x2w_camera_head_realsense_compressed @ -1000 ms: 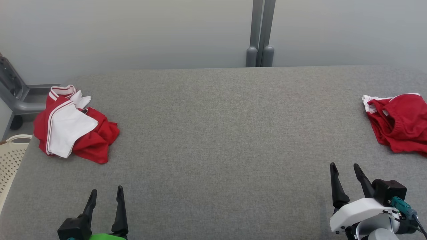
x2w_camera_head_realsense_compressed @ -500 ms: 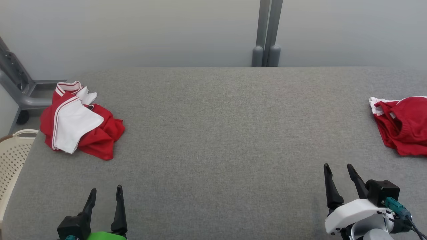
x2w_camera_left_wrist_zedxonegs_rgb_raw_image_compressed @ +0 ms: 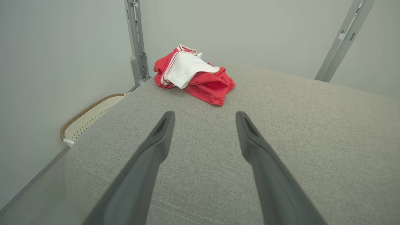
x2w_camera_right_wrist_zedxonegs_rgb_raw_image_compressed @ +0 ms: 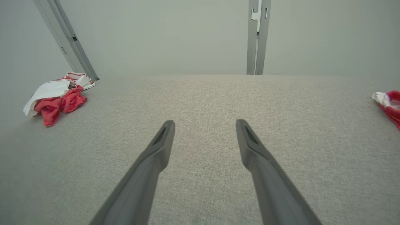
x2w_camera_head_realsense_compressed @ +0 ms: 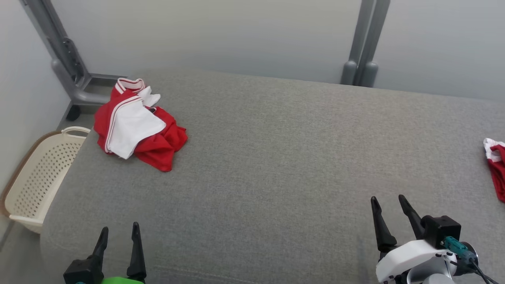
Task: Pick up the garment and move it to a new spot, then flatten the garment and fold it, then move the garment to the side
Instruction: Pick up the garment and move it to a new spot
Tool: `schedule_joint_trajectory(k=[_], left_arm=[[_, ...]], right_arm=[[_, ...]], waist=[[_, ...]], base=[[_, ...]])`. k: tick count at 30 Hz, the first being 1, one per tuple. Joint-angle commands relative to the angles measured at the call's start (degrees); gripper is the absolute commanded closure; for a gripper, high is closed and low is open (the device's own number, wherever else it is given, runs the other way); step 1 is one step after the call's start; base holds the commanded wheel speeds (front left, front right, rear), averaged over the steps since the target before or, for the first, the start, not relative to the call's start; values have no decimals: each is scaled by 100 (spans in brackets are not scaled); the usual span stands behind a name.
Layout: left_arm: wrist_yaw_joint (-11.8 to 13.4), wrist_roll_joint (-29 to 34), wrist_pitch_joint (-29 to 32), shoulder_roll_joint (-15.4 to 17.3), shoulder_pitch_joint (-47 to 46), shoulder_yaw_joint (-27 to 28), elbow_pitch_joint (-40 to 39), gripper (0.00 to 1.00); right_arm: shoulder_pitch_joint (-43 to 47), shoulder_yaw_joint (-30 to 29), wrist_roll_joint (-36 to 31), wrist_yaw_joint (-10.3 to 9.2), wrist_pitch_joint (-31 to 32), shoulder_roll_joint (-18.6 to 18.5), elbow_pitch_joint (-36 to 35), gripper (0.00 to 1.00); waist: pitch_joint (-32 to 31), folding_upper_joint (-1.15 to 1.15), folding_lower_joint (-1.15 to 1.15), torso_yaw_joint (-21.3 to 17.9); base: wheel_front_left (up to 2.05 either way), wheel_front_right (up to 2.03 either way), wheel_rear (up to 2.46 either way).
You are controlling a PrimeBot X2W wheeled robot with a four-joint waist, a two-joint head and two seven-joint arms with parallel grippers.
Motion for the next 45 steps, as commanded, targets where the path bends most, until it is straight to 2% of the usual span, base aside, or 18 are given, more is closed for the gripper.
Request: schedule_joint_trajectory(k=[1, 5, 13, 19, 27, 32, 39, 45], left_arm=[[-25, 31, -5, 20, 20, 30, 29, 0], [74, 113, -5, 16, 164, -24, -74, 0], [28, 121, -5, 67, 126, 103, 6, 0], [18, 157, -5, 62, 184, 129, 15, 0], [71, 178, -5, 57, 197, 229, -27, 0], [189, 199, -5, 34, 208, 228, -98, 0], [0, 30, 73, 37, -359, -42, 449, 0], [-192, -80, 651, 232, -1524, -421, 972, 0]], right_arm=[[53, 31, 1, -5, -39, -9, -7, 0], [67, 115, -48, -5, -42, -10, 3, 0], [96, 107, -266, -5, -47, -12, -57, 0], [82, 127, -258, -5, -45, -12, -43, 0], [1, 227, -234, -5, -47, -14, -16, 0], [-56, 208, -308, -5, -48, -13, -47, 0], [-135, 262, -409, -5, -42, -13, -98, 0], [-261, 363, -666, -5, 147, -13, -397, 0]], waist=[[-42, 0, 0, 394], [-60, 0, 0, 735], [-86, 0, 0, 1326], [-72, 0, 0, 1613], [-2, 0, 0, 1695], [92, 0, 0, 1732], [262, 0, 0, 1749], [600, 0, 0, 1613]], base=[[0, 0, 0], [0, 0, 0], [0, 0, 0], [0, 0, 0], [0, 0, 0], [0, 0, 0], [0, 0, 0], [0, 0, 0]])
